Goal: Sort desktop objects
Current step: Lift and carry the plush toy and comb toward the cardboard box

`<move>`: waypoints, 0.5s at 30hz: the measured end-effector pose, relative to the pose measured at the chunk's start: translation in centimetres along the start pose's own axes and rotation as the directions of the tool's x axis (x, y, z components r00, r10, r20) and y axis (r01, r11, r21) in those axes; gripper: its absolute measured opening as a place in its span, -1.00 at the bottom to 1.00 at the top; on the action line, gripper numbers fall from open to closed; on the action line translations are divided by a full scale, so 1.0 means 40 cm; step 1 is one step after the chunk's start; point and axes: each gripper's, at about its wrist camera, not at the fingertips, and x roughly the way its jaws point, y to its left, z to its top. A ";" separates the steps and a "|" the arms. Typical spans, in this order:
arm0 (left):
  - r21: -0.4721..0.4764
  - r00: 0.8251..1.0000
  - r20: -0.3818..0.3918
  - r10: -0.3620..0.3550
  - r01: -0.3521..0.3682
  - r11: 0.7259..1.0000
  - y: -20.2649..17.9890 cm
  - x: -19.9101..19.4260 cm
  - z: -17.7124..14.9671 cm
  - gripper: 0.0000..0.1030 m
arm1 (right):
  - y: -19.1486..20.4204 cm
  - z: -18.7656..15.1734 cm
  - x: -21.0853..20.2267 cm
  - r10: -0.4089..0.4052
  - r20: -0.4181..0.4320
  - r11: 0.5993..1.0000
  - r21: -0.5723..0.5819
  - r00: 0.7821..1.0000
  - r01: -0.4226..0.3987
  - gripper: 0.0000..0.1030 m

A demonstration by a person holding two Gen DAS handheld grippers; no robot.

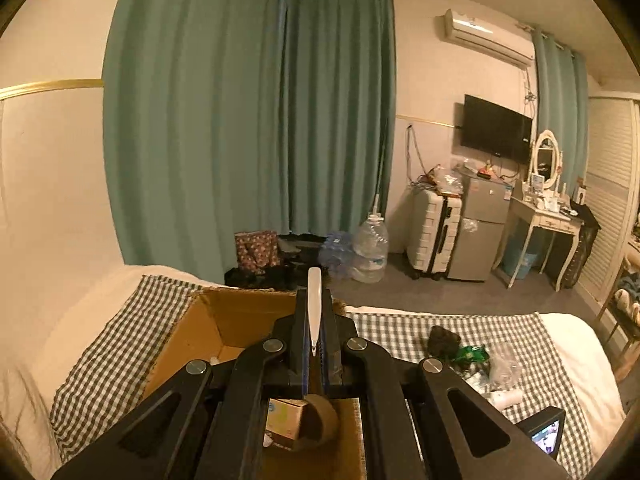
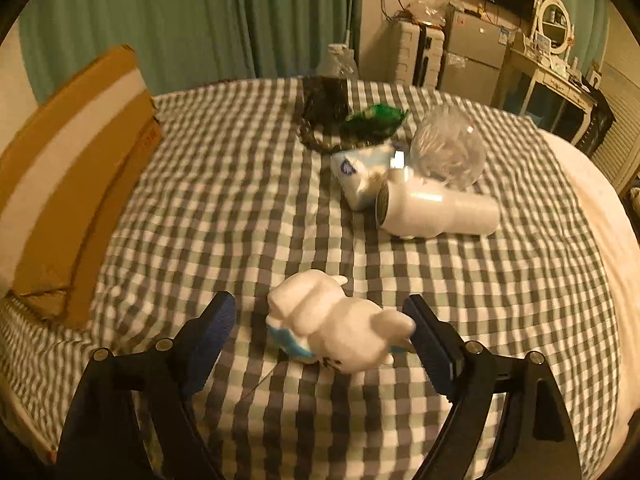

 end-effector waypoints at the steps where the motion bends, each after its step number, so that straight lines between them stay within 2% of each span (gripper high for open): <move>1: 0.001 1.000 -0.002 0.011 -0.011 1.000 0.006 0.005 -0.002 -0.93 | -0.001 0.000 0.014 -0.019 -0.009 1.000 0.004 1.000 0.019 0.66; 2: 0.002 1.000 -0.006 0.024 -0.024 1.000 0.015 0.010 -0.005 -0.94 | -0.001 0.002 0.019 -0.035 -0.011 0.999 0.007 0.999 0.035 0.62; 3: 0.002 0.999 -0.010 0.035 -0.035 0.999 0.024 0.015 -0.007 -0.93 | -0.006 0.002 0.025 -0.045 -0.009 0.999 0.015 0.999 0.045 0.44; 4: 0.001 0.999 -0.013 0.044 -0.044 0.999 0.033 0.019 -0.008 -0.93 | -0.012 0.003 0.026 -0.049 -0.006 0.999 0.023 0.999 0.050 0.38; 8: -0.029 0.997 -0.040 0.062 -0.063 0.998 0.088 0.042 -0.013 -0.93 | -0.018 0.013 0.022 -0.021 -0.017 0.999 0.023 1.000 0.022 0.38; 11: -0.044 0.996 -0.058 0.068 -0.071 0.997 0.117 0.054 -0.022 -0.93 | -0.022 0.025 0.001 0.003 0.010 0.998 0.063 1.000 -0.004 0.38; 15: -0.049 0.994 -0.083 0.066 -0.070 0.996 0.141 0.076 -0.032 -0.93 | 0.009 0.076 -0.050 0.042 0.075 0.997 0.054 0.996 -0.046 0.38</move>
